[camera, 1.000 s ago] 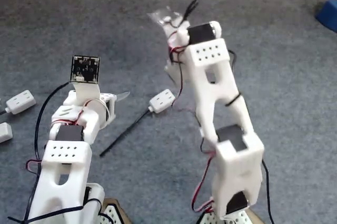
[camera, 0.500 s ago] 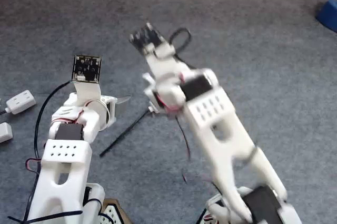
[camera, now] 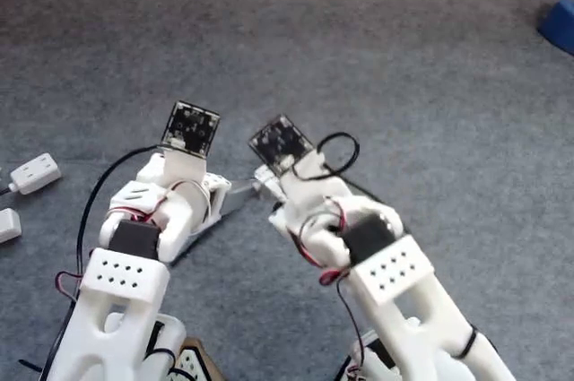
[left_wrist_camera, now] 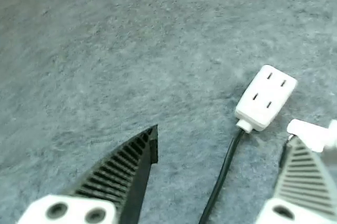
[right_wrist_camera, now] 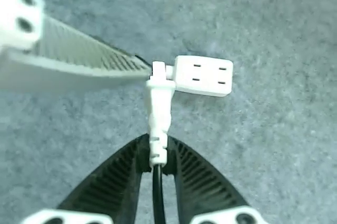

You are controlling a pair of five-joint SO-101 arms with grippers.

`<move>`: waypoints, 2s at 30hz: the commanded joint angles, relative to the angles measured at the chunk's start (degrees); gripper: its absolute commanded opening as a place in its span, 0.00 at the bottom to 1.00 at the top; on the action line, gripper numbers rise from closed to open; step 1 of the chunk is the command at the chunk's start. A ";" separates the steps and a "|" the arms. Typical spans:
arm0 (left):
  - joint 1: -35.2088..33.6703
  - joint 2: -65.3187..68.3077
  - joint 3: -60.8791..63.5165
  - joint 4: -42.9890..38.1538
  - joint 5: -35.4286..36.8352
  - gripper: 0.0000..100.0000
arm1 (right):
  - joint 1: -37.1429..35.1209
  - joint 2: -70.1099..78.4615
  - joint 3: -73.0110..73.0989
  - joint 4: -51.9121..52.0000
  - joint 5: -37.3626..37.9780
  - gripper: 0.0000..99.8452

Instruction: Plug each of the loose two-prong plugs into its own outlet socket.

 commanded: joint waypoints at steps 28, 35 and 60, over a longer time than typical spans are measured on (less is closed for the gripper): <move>7.34 -1.10 -4.26 5.36 -2.81 0.44 | 2.51 -4.18 4.44 -7.43 -2.73 0.12; 7.43 -1.10 -2.51 5.27 -2.90 0.44 | 2.68 5.41 5.05 -9.71 -0.53 0.03; -37.67 -1.19 3.03 -5.27 -4.48 0.44 | -6.81 43.47 -18.24 -18.15 4.31 0.12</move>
